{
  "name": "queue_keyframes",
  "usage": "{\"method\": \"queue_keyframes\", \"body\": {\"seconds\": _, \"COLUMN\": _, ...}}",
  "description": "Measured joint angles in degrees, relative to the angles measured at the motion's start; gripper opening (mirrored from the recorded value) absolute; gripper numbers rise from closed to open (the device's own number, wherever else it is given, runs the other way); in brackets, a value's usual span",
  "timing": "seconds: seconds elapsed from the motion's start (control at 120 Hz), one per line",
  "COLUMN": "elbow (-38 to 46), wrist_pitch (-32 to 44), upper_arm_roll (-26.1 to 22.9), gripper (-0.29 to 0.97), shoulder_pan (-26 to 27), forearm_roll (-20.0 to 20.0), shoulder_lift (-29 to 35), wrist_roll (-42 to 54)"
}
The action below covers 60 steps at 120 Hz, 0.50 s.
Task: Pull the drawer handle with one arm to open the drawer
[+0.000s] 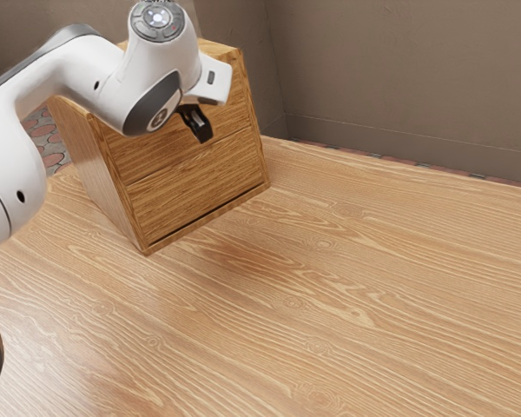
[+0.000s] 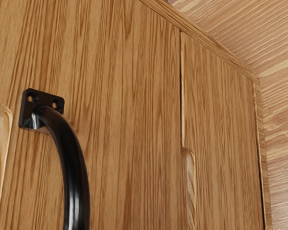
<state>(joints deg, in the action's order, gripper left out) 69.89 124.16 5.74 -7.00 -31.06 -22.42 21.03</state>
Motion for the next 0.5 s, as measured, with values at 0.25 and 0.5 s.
{"method": "queue_keyframes", "body": {"seconds": 0.25, "elbow": 0.01, "wrist_pitch": 0.02, "upper_arm_roll": -0.15, "gripper": 0.68, "shoulder_pan": -0.81, "forearm_roll": 1.84, "shoulder_lift": -0.38, "wrist_roll": 0.52}}
{"method": "queue_keyframes", "body": {"seconds": 0.5, "elbow": 0.27, "wrist_pitch": -0.01, "upper_arm_roll": -0.29, "gripper": 0.67, "shoulder_pan": 0.17, "forearm_roll": 2.44, "shoulder_lift": -0.06, "wrist_roll": 0.39}}
